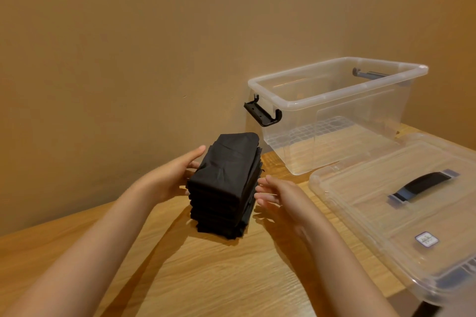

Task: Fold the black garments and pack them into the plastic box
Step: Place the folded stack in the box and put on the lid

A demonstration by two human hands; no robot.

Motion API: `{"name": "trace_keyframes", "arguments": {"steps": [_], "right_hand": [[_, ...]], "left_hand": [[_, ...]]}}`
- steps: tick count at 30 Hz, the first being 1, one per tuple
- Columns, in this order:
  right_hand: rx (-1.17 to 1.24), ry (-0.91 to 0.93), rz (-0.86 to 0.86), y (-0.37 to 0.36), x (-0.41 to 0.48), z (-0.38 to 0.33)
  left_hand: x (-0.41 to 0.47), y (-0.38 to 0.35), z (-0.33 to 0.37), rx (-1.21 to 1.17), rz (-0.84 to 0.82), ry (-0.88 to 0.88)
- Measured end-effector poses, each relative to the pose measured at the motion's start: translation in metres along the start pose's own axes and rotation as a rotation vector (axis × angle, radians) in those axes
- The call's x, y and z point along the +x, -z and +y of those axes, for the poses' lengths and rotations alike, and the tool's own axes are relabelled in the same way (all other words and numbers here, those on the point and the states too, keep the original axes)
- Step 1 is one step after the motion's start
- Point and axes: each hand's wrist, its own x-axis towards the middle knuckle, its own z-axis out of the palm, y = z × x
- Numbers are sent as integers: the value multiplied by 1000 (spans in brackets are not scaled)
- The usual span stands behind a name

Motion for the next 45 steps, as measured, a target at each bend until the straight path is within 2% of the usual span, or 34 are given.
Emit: {"name": "trace_keyframes", "arguments": {"steps": [2, 5, 7, 11, 17, 22, 28, 34, 37, 45], "right_hand": [[25, 4, -14, -6, 3, -4], [0, -17, -60, -16, 11, -12], [-52, -56, -66, -22, 15, -21], [-205, -84, -52, -32, 19, -38], [-275, -98, 2, -31, 19, -38], [-258, -103, -7, -32, 19, -40], [-245, -100, -6, -30, 21, -42], [-295, -63, 65, -18, 25, -52], [-230, -73, 47, -11, 24, -56], [254, -211, -75, -11, 14, -50]], "left_hand": [[6, -2, 15, 40, -76, 64], [14, -3, 32, 129, -54, 109], [19, -2, 40, 141, -47, 150], [24, -8, 47, 135, -157, 248], [28, -12, 47, 56, -195, 258], [28, -19, 49, 164, -160, 178], [19, -27, 60, 179, -183, 158], [20, -34, 64, -37, -168, 167], [17, -38, 62, -152, -184, 186], [10, -41, 54, -256, -182, 218]]}}
